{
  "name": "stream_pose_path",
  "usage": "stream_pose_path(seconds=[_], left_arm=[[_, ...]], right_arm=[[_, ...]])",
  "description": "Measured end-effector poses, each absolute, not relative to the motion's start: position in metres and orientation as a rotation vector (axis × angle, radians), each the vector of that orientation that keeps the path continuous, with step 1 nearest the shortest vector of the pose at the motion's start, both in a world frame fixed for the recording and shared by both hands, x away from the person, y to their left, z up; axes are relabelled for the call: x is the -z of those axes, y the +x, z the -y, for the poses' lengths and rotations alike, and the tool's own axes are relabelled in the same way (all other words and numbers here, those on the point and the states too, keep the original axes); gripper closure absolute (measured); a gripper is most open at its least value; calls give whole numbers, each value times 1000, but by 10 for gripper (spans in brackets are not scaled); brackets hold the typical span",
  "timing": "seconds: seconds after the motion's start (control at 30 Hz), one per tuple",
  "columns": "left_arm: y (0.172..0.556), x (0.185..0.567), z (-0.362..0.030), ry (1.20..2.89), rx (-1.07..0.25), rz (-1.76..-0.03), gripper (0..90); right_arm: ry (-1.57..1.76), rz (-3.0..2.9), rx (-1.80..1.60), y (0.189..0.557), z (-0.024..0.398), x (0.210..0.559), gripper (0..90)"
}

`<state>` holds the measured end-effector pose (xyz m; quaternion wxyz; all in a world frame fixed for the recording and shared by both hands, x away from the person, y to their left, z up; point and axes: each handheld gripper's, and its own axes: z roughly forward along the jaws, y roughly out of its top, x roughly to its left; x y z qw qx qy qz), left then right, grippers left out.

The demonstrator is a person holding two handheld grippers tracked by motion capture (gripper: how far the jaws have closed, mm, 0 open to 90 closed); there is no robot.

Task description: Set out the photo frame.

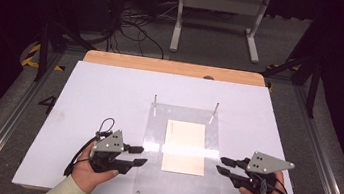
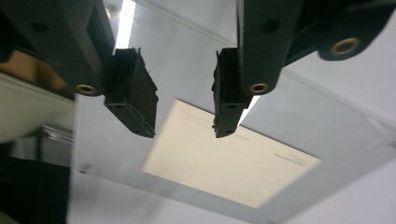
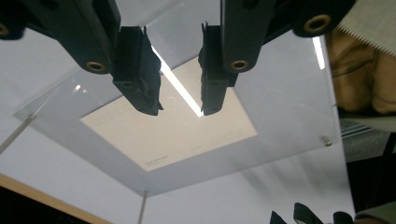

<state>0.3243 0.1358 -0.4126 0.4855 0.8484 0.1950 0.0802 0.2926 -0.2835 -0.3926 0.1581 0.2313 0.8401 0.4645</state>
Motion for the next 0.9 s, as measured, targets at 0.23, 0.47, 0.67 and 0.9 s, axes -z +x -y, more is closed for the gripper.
stream_pose_path(seconds=[0.23,0.47,0.67,0.9], left_arm=[[352,411,-138,2010,-250,-596,549],[366,422,-150,2005,-283,-676,528],[366,424,-154,2028,-324,-663,519],[360,428,-156,2048,-297,-625,510]], right_arm=[[742,-2324,-1365,323,287,381,649],[798,-2273,-1311,354,290,373,635],[839,-2251,-1268,376,290,369,622],[861,-2242,-1245,405,284,371,659]])
